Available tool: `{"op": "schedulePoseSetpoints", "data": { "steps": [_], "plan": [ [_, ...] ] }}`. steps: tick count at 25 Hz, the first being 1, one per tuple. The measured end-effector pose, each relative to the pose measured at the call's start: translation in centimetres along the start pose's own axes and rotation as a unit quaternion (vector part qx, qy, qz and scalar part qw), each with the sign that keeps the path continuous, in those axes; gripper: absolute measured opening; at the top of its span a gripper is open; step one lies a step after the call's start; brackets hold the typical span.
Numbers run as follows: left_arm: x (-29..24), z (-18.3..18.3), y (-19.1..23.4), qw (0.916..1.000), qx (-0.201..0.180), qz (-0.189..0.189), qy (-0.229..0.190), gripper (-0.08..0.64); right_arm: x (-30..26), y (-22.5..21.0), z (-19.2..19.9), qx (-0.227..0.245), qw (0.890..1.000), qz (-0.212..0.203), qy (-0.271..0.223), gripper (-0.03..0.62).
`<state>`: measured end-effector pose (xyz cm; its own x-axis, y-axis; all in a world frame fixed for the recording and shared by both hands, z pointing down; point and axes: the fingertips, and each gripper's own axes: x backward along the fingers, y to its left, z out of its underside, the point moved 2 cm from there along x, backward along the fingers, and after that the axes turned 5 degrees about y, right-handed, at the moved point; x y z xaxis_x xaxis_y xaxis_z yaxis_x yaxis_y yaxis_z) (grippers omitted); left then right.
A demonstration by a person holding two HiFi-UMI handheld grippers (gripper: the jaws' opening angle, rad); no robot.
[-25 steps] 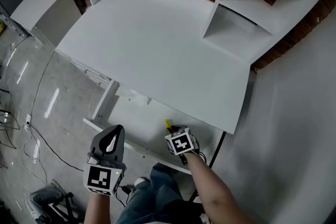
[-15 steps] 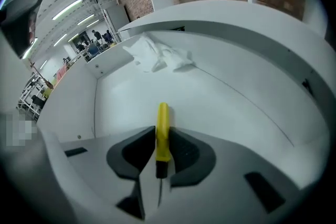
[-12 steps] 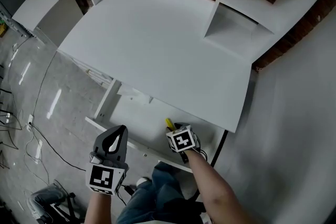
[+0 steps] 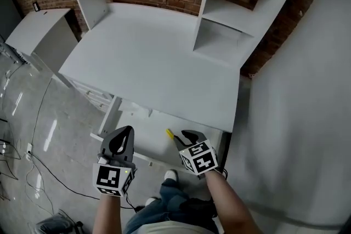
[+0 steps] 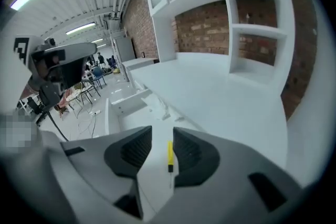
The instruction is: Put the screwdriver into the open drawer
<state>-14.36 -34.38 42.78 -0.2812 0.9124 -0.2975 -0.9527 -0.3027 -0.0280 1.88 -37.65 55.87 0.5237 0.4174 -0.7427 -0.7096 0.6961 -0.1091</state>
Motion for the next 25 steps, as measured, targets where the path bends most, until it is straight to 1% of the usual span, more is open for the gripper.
{"op": "schedulePoseSetpoints", "data": {
  "steps": [1,3,4,7,9,12,14,18,22,23,25],
  "plan": [
    [0.3,-0.4,-0.3,1.0,-0.001,0.004,-0.007,0.012,1.2,0.4,-0.5,0.011,1.0,0.006,-0.01,0.113],
    [1.0,-1.0,-0.8,0.9997,-0.004,0.014,-0.018,0.012,3.5,1.0,-1.4,0.031,0.999,0.023,-0.035,0.028],
    [1.4,-1.3,-1.1,0.9996,-0.005,0.019,-0.023,0.012,4.7,1.3,-1.8,0.038,0.998,0.032,-0.047,0.014],
    [2.8,-1.9,-2.0,0.9988,-0.01,0.032,-0.037,0.012,8.7,2.4,-2.9,0.042,0.993,0.059,-0.088,0.012],
    [3.8,-2.6,-2.4,0.9979,-0.015,0.039,-0.05,0.012,11.7,3.1,-3.8,0.04,0.988,0.086,-0.121,0.012],
    [5.4,-4.0,-2.9,0.9959,-0.023,0.051,-0.072,0.012,16.6,4.4,-4.8,0.024,0.975,0.127,-0.182,0.011],
    [6.8,-5.0,-3.5,0.9942,-0.03,0.059,-0.085,0.012,19.7,5.5,-5.0,0.011,0.966,0.144,-0.217,0.011],
    [10.5,-6.0,-4.4,0.9913,-0.04,0.07,-0.104,0.012,24.2,8.3,-4.2,0.013,0.951,0.179,-0.251,0.011],
    [13.9,-6.4,-4.4,0.9886,-0.057,0.074,-0.118,0.012,28.2,11.3,-2.9,0.029,0.931,0.219,-0.289,0.011],
    [14.7,-6.5,-4.3,0.9885,-0.058,0.074,-0.119,0.012,29.1,11.9,-2.6,0.028,0.928,0.227,-0.295,0.011],
    [16.2,-6.9,-4.3,0.9867,-0.069,0.073,-0.128,0.012,30.5,13.1,-2.0,0.02,0.924,0.237,-0.3,0.011]
  ]
}}
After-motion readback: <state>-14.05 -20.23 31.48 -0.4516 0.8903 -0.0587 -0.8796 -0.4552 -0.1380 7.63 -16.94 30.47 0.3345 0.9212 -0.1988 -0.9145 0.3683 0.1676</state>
